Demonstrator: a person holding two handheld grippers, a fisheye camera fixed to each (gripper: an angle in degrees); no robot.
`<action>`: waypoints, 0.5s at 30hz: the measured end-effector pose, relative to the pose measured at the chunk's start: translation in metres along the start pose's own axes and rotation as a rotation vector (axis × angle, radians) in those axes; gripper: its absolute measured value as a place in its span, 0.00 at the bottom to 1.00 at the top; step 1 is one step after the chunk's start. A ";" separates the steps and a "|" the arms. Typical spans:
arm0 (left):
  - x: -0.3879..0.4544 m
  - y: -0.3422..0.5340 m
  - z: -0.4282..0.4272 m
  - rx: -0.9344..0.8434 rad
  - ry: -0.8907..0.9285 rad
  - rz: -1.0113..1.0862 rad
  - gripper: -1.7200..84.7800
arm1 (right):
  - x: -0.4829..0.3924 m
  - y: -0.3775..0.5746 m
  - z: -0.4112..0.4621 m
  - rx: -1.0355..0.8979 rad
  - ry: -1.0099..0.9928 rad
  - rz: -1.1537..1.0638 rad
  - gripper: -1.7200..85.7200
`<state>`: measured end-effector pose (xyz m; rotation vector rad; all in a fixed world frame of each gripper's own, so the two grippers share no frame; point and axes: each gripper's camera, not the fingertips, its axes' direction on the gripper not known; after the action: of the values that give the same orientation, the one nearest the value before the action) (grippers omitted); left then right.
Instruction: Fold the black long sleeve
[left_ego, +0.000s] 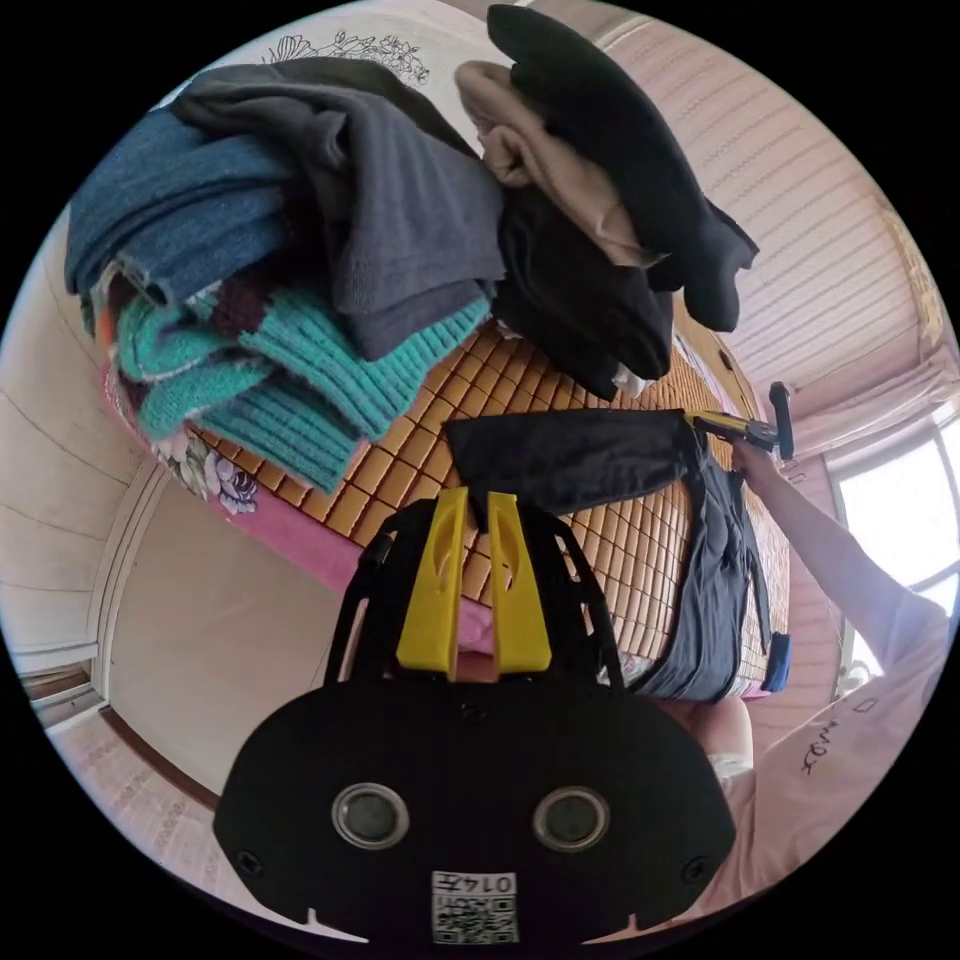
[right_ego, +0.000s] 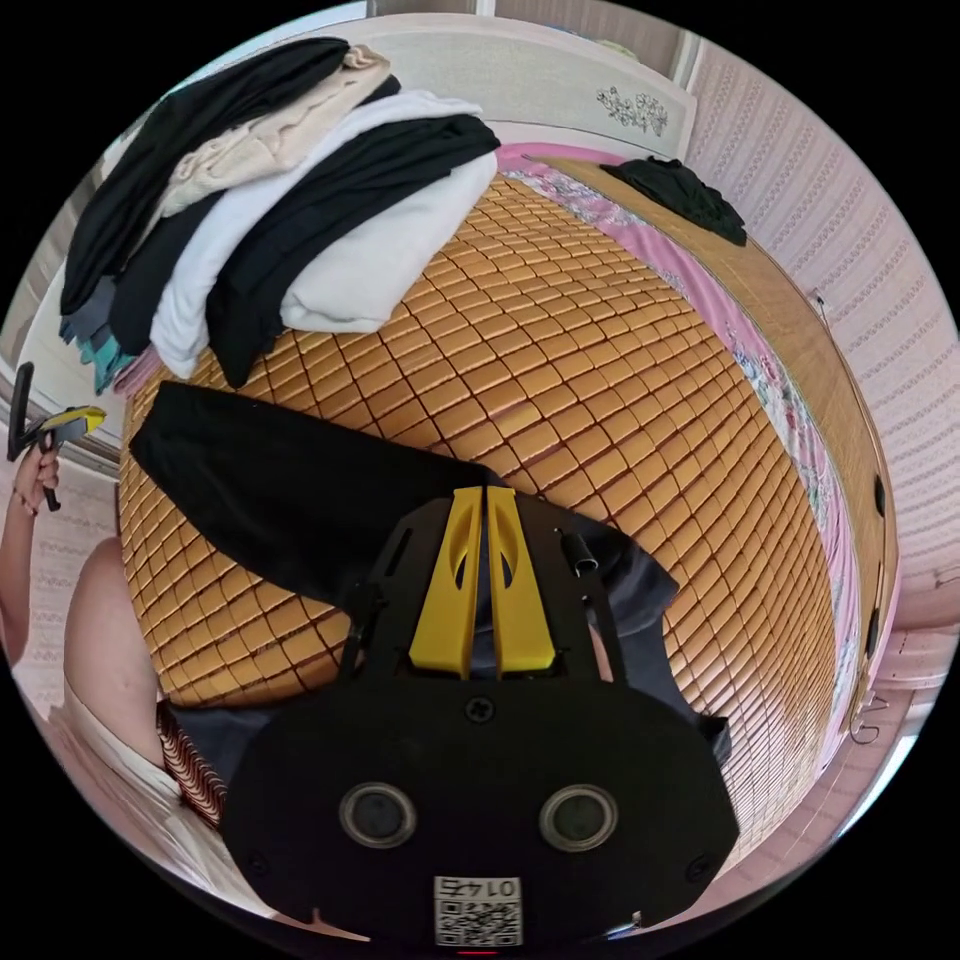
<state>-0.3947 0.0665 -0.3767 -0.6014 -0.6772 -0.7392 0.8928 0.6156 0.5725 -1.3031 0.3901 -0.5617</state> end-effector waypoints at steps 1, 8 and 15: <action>0.000 0.000 0.002 -0.006 -0.007 -0.001 0.08 | 0.000 -0.002 0.003 -0.006 0.003 0.005 0.02; 0.028 -0.013 0.040 -0.035 -0.081 0.067 0.10 | -0.003 -0.015 0.004 -0.014 0.034 0.000 0.02; 0.045 -0.009 0.056 -0.091 -0.249 0.180 0.01 | 0.010 -0.036 -0.002 0.003 -0.025 0.047 0.02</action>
<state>-0.3955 0.0817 -0.3060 -0.8358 -0.8095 -0.5339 0.8938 0.6019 0.6078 -1.2935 0.3981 -0.5059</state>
